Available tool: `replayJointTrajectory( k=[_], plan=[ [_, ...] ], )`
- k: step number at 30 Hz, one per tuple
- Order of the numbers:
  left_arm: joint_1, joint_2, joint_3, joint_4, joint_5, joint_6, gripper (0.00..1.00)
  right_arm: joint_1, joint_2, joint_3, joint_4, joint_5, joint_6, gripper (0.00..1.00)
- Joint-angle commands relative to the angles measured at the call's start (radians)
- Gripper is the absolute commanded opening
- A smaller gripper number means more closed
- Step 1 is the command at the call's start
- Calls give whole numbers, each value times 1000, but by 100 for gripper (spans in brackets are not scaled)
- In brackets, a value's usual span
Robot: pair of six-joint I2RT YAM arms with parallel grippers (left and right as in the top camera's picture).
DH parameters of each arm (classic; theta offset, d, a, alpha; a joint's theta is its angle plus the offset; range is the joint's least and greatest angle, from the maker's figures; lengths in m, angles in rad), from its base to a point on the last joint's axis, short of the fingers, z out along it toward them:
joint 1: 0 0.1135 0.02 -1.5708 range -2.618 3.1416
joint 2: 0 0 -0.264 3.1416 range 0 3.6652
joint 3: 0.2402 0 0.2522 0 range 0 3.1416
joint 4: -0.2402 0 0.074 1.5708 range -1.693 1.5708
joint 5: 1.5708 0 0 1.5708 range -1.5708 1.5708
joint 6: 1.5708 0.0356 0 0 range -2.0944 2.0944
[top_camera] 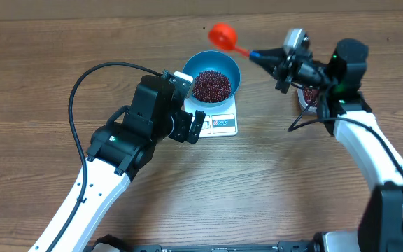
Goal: Scoop item into bowl and weigh 150g on scale
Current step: 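Move the empty scoop with the right gripper back to the bean tub, then lower the red scoop into the bean tub and scoop beans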
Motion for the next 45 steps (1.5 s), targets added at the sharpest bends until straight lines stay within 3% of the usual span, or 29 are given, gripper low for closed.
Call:
replayJointTrajectory(
  k=[1,6,15,26,45],
  plan=[
    [5,-8,5,3,8,-14,100,-17,-89,2,-113,291,146,4],
    [4,-8,5,3,7,-14,100,-20,-234,2,-435,680,59,4],
    [5,-8,5,3,8,-14,99,-31,-360,2,-825,1167,-20,4],
    [4,-8,5,3,7,-14,99,-138,-273,1,-1073,1182,-16,4],
    [4,-8,5,3,7,-14,99,-140,-59,1,-980,1093,-24,4]
  ],
)
